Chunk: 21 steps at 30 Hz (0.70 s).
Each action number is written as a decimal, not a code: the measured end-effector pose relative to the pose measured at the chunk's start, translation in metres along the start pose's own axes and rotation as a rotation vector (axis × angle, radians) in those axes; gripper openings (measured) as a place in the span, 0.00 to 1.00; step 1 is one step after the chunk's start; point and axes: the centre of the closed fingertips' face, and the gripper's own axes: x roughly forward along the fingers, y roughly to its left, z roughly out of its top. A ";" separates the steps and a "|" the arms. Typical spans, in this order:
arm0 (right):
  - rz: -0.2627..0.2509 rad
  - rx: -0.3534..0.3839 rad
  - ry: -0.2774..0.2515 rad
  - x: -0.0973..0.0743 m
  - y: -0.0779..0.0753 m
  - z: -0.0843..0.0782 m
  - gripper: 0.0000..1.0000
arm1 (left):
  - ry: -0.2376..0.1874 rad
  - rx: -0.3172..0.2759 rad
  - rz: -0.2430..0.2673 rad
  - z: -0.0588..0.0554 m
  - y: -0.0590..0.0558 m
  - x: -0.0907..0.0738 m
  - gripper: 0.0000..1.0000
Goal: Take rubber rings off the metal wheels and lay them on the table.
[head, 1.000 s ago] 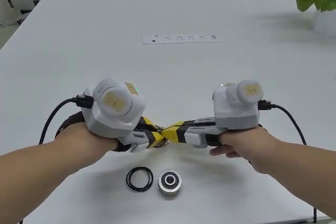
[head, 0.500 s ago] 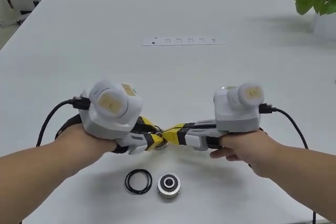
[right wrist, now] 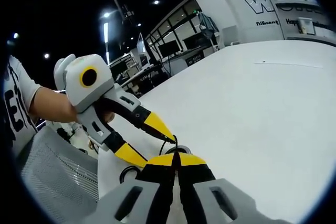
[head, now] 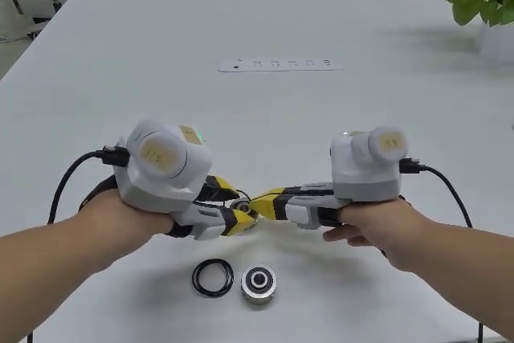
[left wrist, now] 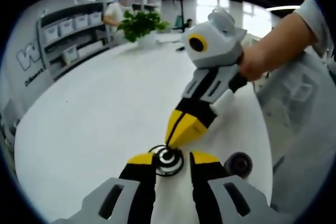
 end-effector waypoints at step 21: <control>0.000 0.018 -0.025 -0.005 0.001 0.008 0.00 | -0.038 -0.010 0.002 0.007 -0.003 -0.015 0.35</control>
